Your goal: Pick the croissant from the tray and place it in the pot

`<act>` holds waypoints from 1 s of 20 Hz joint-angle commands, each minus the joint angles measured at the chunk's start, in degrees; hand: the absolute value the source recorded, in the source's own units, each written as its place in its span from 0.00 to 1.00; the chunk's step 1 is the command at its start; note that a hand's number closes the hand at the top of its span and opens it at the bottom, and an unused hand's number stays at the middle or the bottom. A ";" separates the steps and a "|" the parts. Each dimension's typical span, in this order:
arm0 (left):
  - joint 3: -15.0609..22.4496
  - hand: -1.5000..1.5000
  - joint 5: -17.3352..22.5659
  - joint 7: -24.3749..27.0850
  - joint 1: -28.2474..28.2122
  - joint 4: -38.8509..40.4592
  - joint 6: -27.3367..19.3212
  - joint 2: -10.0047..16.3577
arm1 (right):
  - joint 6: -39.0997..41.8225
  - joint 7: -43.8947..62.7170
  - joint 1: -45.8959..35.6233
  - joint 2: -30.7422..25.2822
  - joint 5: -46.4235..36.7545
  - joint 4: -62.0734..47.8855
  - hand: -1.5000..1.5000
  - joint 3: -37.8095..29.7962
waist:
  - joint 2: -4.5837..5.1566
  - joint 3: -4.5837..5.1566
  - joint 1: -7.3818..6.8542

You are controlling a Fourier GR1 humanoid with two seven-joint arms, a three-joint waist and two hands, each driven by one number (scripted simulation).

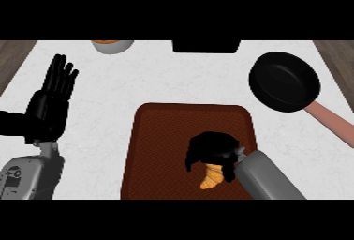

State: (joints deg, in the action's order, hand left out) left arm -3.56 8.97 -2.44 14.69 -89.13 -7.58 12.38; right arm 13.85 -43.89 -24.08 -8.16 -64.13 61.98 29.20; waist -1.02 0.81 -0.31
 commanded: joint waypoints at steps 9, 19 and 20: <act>-1.33 0.50 -0.76 -2.61 2.39 0.38 -0.26 0.60 | -6.23 -0.07 7.83 3.21 -3.62 3.78 1.00 1.32 | 0.95 -0.83 0.54; -0.91 0.50 -0.14 0.55 0.60 1.28 1.14 -0.51 | -9.07 37.90 -4.11 8.06 -3.78 3.38 1.00 -19.06 | 1.80 -0.59 -0.35; -0.89 0.50 -0.20 0.78 0.92 0.95 1.36 -0.24 | -9.87 41.66 -5.67 8.08 -3.54 3.10 1.00 -20.47 | 1.88 -0.64 -1.44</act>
State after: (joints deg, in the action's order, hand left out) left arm -4.53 8.86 -1.70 15.35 -87.96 -6.29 12.04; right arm 6.10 -15.85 -26.06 -1.33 -67.66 66.53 15.43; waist 0.40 0.24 -0.82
